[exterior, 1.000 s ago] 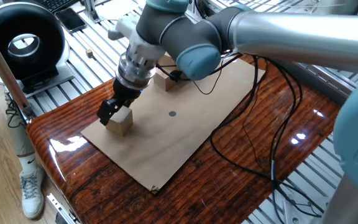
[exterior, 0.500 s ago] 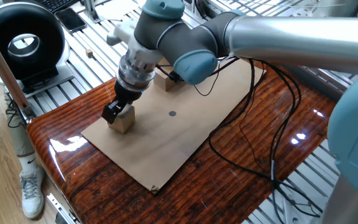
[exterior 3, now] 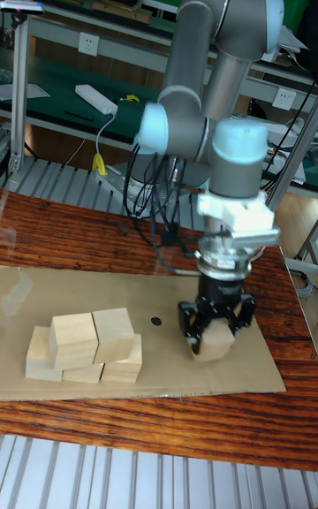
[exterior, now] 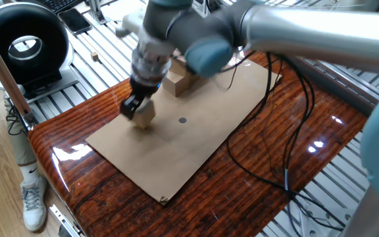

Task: Stack the blocks into a pyramid shape

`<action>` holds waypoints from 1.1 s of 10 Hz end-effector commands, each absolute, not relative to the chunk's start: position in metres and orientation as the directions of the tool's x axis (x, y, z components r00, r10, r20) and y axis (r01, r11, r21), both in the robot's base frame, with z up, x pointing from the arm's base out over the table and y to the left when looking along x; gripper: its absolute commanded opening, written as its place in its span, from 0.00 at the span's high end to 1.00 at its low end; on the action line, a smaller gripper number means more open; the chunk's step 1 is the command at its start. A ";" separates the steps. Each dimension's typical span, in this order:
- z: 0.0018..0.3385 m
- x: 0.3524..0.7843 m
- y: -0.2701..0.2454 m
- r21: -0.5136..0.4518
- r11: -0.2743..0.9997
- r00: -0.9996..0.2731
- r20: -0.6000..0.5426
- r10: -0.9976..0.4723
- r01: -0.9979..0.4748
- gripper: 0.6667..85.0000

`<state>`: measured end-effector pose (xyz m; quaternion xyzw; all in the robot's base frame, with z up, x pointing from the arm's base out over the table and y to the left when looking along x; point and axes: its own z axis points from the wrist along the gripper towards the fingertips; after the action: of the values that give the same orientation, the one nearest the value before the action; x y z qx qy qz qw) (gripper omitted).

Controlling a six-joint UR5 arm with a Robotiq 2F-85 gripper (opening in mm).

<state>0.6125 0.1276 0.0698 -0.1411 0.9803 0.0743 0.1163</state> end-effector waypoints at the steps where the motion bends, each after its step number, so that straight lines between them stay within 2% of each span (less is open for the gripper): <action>1: 0.120 0.607 0.075 0.119 0.949 -0.935 -0.241 -0.258 -0.293 1.00; 4: 0.135 0.610 0.047 0.085 0.957 -0.931 -0.271 -0.244 -0.276 1.00; 9: 0.137 0.610 0.046 0.105 0.969 -0.944 -0.270 -0.188 -0.223 1.00; 11: 0.139 0.610 0.052 0.142 0.974 -0.954 -0.270 -0.131 -0.174 1.00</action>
<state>0.6090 0.0488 0.1342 -0.1050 0.9839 0.0675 0.1279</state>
